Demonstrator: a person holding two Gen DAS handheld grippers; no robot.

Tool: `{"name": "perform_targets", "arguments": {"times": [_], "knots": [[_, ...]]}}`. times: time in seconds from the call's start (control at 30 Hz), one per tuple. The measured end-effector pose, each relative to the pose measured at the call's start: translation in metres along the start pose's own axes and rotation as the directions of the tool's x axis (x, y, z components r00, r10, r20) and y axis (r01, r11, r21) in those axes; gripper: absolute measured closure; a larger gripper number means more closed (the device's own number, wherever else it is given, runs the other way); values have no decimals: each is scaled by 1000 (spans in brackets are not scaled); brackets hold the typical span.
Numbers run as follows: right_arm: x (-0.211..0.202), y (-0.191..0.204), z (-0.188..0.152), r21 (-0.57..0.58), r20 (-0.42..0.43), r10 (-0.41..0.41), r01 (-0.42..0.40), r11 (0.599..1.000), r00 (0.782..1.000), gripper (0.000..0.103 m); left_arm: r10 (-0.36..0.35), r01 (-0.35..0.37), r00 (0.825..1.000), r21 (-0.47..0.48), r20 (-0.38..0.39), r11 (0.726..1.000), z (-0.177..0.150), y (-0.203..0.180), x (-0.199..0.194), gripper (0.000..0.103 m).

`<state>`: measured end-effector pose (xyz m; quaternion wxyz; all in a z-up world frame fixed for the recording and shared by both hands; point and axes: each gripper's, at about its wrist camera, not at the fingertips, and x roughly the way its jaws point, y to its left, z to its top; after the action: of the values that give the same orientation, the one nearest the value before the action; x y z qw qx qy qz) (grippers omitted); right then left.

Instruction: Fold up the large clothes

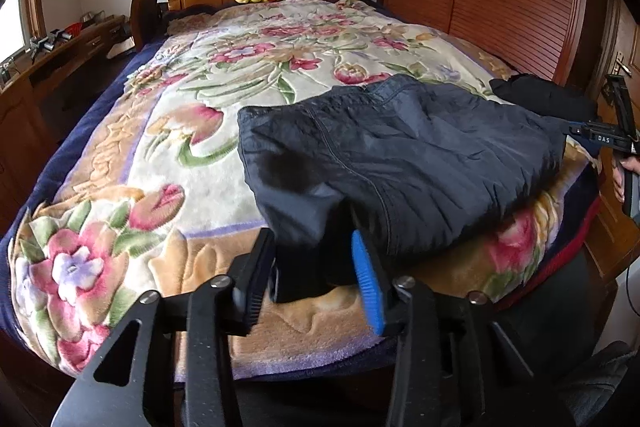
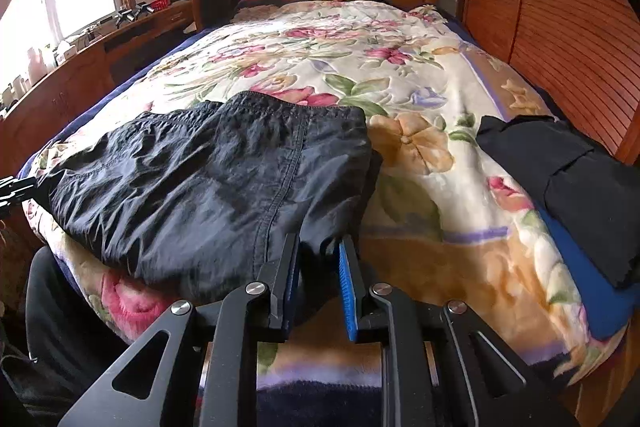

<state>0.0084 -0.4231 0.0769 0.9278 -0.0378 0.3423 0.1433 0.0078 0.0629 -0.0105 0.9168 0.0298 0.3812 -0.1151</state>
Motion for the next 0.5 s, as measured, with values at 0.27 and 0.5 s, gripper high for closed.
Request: {"name": "perform_targets", "arguments": {"times": [0.27,0.5], "knots": [[19,-22,-16,47,-60,-23,26,999,998,76,-5,5,1000,-14,-12,1000,-3,3,3,53],[53,-45,-35,155,-158,20,5,988,987,53,-20,19,999,-25,-29,999,-7,2,13,52]]}}
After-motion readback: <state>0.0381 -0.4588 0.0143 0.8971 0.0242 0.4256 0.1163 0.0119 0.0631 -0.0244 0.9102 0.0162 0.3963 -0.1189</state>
